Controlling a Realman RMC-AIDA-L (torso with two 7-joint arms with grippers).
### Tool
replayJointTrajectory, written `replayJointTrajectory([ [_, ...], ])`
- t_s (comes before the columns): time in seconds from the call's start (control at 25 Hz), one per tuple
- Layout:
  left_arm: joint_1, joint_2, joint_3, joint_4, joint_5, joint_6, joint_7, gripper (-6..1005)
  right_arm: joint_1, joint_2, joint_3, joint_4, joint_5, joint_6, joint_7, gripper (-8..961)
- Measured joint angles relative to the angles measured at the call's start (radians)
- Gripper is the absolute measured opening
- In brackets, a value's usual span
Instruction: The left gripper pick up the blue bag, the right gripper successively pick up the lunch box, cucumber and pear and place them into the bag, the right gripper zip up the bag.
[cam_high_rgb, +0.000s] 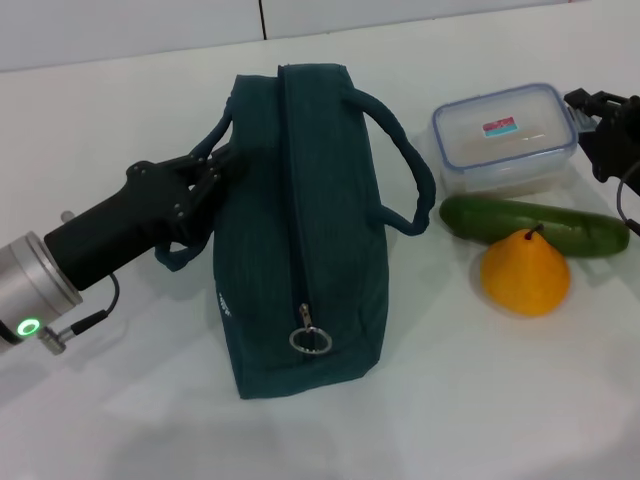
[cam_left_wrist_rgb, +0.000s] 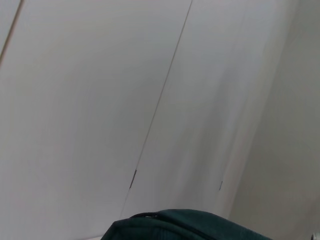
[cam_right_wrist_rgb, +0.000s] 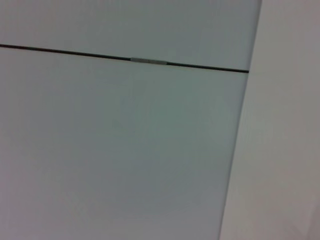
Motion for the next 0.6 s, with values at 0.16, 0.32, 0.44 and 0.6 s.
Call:
replayJointTrajectory([
  [0.16, 0.004, 0.001, 0.0, 0.01, 0.0, 0.0, 0.016, 44, -0.006, 0.001, 0.0, 0.0, 0.0, 0.004, -0.005, 173],
  [0.32, 0.005, 0.002, 0.0, 0.012, 0.0, 0.0, 0.023, 44, -0.01, 0.002, 0.006, -0.007, 0.005, -0.023, -0.054, 130],
  [0.44, 0.008, 0.0, 0.0, 0.012, 0.004, 0.005, 0.046, 44, -0.013, -0.002, 0.011, -0.024, 0.016, -0.053, -0.117, 96],
  [0.6, 0.026, -0.001, 0.0, 0.033, 0.018, 0.022, 0.125, 44, -0.018, -0.005, 0.007, -0.068, 0.019, -0.082, -0.168, 98],
])
